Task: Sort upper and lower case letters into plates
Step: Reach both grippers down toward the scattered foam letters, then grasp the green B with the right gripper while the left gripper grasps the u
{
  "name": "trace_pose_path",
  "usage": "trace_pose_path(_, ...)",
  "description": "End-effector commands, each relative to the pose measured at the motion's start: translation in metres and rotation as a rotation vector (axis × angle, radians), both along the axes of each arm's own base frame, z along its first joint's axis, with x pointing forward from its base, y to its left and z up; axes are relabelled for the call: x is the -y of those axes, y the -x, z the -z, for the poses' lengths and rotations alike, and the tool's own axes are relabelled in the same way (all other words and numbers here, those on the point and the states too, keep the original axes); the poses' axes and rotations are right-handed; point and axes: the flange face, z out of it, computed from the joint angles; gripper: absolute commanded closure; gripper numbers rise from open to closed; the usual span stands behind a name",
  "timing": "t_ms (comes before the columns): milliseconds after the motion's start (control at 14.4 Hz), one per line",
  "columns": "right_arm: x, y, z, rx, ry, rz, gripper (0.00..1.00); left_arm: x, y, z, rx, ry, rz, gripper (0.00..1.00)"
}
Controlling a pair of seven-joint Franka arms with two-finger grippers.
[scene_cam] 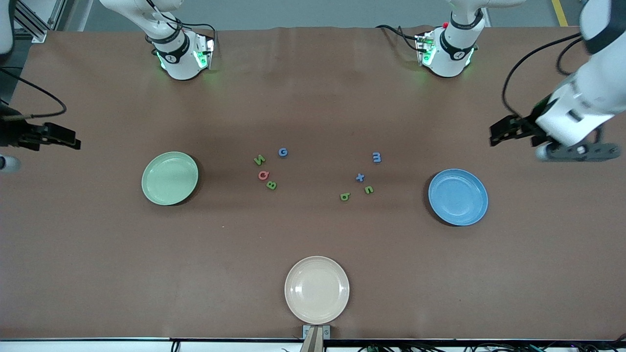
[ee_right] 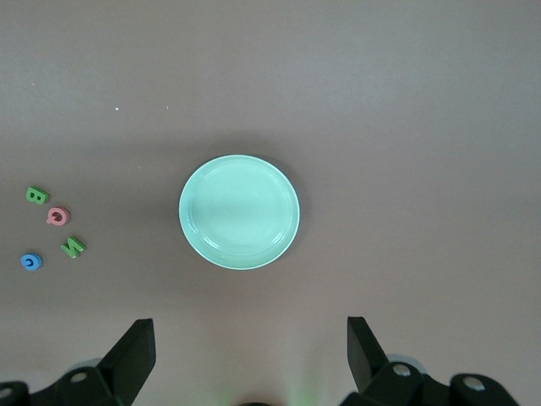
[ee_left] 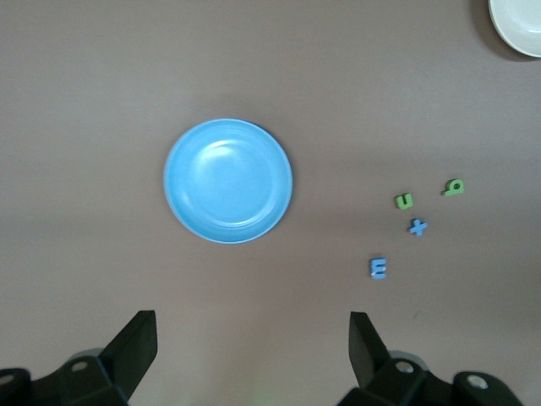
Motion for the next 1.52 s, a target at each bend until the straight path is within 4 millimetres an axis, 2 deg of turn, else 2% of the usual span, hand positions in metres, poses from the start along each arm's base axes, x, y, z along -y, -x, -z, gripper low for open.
trace_pose_path(0, -0.045, -0.003, 0.012, 0.009, 0.022, 0.119, 0.00, 0.038, -0.009, 0.034, -0.013, -0.006, -0.057, 0.00)
trace_pose_path(208, -0.114, -0.013, 0.052, 0.018, 0.023, 0.289, 0.00, 0.085, 0.000, 0.076, -0.003, -0.007, -0.121, 0.00)
trace_pose_path(346, -0.161, -0.024, 0.093, 0.018, 0.010, 0.409, 0.00, 0.117, 0.012, 0.109, 0.023, -0.007, -0.172, 0.00)
trace_pose_path(485, -0.215, -0.025, 0.133, 0.053, 0.013, 0.472, 0.00, 0.143, 0.016, 0.144, 0.017, -0.006, -0.238, 0.00)
trace_pose_path(623, -0.254, -0.023, 0.175, 0.080, 0.016, 0.546, 0.00, 0.171, 0.018, 0.186, 0.020, -0.036, -0.292, 0.00)
trace_pose_path(762, -0.294, -0.016, 0.208, 0.078, 0.030, 0.578, 0.00, 0.195, 0.017, 0.230, 0.052, -0.070, -0.354, 0.00)
trace_pose_path(969, -0.334, 0.000, 0.262, 0.091, 0.042, 0.610, 0.04, 0.209, 0.011, 0.277, 0.083, -0.057, -0.445, 0.00)
trace_pose_path(1177, -0.354, 0.011, 0.300, 0.101, 0.051, 0.643, 0.15, 0.220, 0.014, 0.310, 0.077, -0.047, -0.431, 0.00)
trace_pose_path(1246, -0.361, 0.015, 0.311, 0.097, 0.064, 0.648, 0.19, 0.221, 0.014, 0.320, 0.078, -0.038, -0.431, 0.00)
trace_pose_path(1454, -0.374, 0.023, 0.328, 0.097, 0.077, 0.672, 0.22, 0.224, 0.017, 0.339, 0.075, -0.025, -0.426, 0.00)
